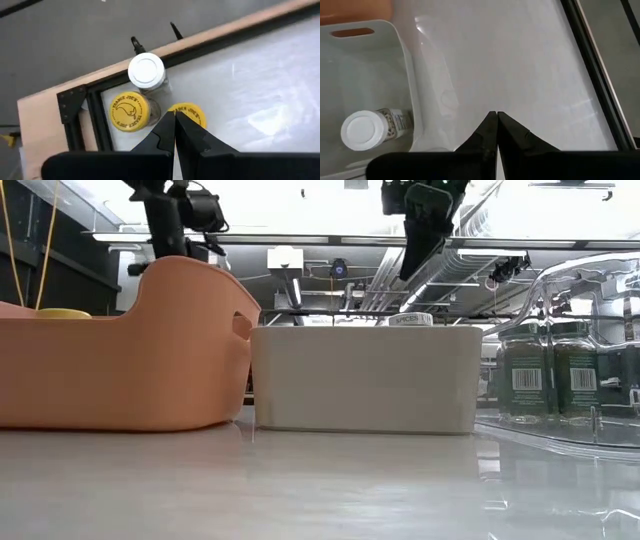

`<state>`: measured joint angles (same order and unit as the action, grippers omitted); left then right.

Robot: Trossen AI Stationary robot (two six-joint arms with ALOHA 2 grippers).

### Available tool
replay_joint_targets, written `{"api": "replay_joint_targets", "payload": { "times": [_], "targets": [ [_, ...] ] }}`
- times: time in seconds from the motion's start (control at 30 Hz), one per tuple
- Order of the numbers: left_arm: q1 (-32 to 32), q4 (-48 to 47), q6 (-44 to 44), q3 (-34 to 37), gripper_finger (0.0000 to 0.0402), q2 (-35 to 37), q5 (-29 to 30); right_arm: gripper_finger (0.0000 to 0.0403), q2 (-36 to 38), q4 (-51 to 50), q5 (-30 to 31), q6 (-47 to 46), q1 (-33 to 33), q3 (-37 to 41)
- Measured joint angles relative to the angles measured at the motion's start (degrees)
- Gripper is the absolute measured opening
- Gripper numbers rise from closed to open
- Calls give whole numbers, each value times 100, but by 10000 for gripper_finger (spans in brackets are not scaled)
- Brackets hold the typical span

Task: Sort spices by type
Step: Put the right yellow seasoning can into the orange bin

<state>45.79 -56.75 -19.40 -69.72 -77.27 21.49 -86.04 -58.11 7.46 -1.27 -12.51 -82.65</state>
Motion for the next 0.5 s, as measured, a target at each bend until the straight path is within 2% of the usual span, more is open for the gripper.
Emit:
{"api": "replay_joint_targets", "payload": {
  "times": [0.27,0.5],
  "targets": [
    [-424,1280,-1518,1529,0,674,285,0,0,18,-17,-35,27,0],
    [-509,2397,-1749,2512,0,1070,471,0,0,107,-17,-38,26,0]
  ]
}}
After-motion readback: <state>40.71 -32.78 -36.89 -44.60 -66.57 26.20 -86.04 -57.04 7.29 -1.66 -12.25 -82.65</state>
